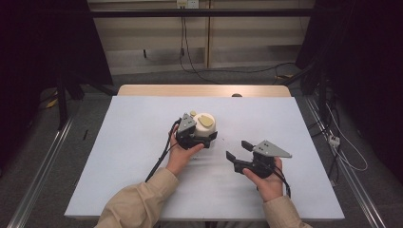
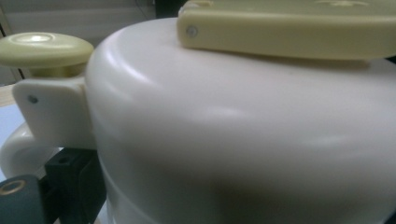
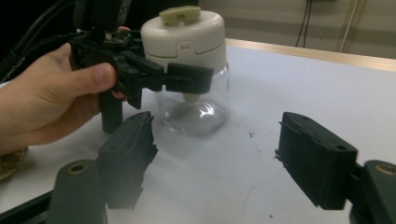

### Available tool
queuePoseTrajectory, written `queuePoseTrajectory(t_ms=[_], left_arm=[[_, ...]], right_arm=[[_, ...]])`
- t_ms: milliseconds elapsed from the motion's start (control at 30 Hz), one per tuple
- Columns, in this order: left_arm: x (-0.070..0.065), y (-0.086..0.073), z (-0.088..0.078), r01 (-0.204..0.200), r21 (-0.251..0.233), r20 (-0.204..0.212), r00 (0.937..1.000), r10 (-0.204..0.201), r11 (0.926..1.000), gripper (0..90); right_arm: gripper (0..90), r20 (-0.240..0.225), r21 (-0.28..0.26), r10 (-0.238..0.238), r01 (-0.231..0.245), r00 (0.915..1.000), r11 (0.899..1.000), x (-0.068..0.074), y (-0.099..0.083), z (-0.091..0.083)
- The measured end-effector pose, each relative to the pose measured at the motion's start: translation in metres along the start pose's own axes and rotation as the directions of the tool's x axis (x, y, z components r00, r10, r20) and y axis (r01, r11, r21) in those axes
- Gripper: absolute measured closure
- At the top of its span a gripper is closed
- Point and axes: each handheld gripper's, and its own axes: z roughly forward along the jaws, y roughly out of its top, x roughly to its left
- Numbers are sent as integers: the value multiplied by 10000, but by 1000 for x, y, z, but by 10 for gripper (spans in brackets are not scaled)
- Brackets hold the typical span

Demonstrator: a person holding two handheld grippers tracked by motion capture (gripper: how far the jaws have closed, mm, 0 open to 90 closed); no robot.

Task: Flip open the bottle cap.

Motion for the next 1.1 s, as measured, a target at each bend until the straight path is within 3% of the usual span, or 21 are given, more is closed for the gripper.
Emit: queuePoseTrajectory(t_ms=[167, 400, 700, 767, 1100], left_arm=[[0, 0, 0, -19, 22, -2, 10000, 19, 10000, 54], [-1, 0, 0, -24, 43, -34, 10000, 24, 10000, 54], [-1, 1, 0, -58, 56, -60, 10000, 58, 10000, 54], [-1, 0, 0, -31, 54, -42, 10000, 32, 10000, 54], [-1, 0, 0, -51, 55, -82, 10000, 51, 10000, 54]], right_arm=[[341, -84, 149, -311, 313, 9995, 9994, 2, 8, 6], [422, -50, 300, -357, 358, 9994, 9989, 3, 14, 13], [594, -24, 177, -496, 496, 9988, 9986, 7, 21, 21], [616, -398, 236, -464, 474, 9981, 9986, 8, 22, 24], [733, -609, 426, -399, 425, 9973, 9982, 11, 27, 34]])
